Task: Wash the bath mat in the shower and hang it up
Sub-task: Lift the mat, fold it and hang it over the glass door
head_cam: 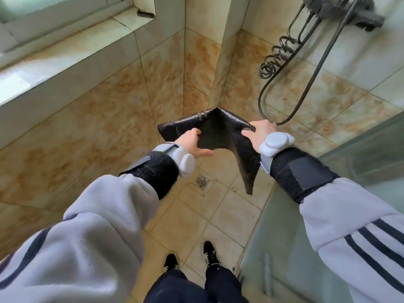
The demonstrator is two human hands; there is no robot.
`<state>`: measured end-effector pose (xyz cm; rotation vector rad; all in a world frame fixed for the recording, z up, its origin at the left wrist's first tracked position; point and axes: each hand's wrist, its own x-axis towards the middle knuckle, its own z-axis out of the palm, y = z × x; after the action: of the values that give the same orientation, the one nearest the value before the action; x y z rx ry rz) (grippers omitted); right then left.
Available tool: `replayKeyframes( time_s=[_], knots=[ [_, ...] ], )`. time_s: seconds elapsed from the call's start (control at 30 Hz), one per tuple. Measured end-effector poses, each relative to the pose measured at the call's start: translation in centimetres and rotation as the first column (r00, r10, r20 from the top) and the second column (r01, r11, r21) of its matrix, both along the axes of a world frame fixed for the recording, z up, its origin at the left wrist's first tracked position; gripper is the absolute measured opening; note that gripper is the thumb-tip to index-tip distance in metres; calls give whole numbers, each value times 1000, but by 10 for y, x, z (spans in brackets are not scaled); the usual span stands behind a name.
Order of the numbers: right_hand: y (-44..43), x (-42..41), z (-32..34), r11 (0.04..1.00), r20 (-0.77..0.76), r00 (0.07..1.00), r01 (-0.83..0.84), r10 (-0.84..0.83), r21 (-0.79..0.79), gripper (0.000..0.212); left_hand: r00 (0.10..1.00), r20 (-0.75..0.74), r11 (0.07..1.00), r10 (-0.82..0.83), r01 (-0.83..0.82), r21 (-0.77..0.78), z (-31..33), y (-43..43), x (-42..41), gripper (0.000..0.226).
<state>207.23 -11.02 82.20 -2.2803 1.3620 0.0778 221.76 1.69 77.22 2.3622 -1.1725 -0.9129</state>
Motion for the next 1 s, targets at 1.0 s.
replayKeyframes(
  time_s=[1.0],
  knots=[
    [19, -62, -36, 545, 321, 630, 197, -707, 815, 56, 967, -147, 974, -209, 219, 52, -23, -26, -86, 45]
  ],
)
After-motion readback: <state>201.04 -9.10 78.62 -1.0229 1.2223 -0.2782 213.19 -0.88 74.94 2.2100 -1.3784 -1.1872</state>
